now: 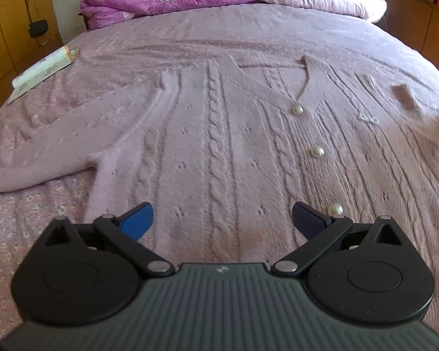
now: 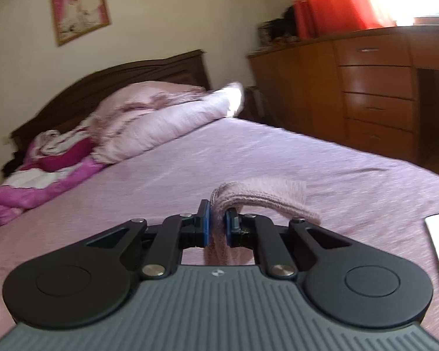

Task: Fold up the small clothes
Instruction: 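Lift the sleeve and lay it across the cardigan body with the right gripper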

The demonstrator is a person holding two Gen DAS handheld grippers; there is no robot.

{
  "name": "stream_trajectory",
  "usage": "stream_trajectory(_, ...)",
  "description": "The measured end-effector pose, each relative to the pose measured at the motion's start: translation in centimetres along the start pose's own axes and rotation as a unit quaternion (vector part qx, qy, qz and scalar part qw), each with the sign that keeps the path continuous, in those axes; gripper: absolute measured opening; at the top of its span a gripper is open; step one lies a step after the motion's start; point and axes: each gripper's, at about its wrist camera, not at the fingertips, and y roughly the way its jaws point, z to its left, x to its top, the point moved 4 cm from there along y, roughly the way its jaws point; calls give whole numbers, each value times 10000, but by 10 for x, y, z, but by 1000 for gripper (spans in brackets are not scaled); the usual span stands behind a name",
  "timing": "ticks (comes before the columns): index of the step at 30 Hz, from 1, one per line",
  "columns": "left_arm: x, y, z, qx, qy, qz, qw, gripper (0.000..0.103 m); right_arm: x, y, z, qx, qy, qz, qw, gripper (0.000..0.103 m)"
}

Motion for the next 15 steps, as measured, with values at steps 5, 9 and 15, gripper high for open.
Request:
stream_trajectory(5,9,-7,13,118,-46,-106,9999,103,-10,-16,68,411,-138,100,9990,10)
stream_trajectory(9,16,-13,24,188,-80,-195,9996,103,-18,-25,123,697,-194,193,9972,9)
stream_trajectory(15,21,-19,43,281,-189,-301,9990,103,-27,-33,209,1066,-450,180,9931,9)
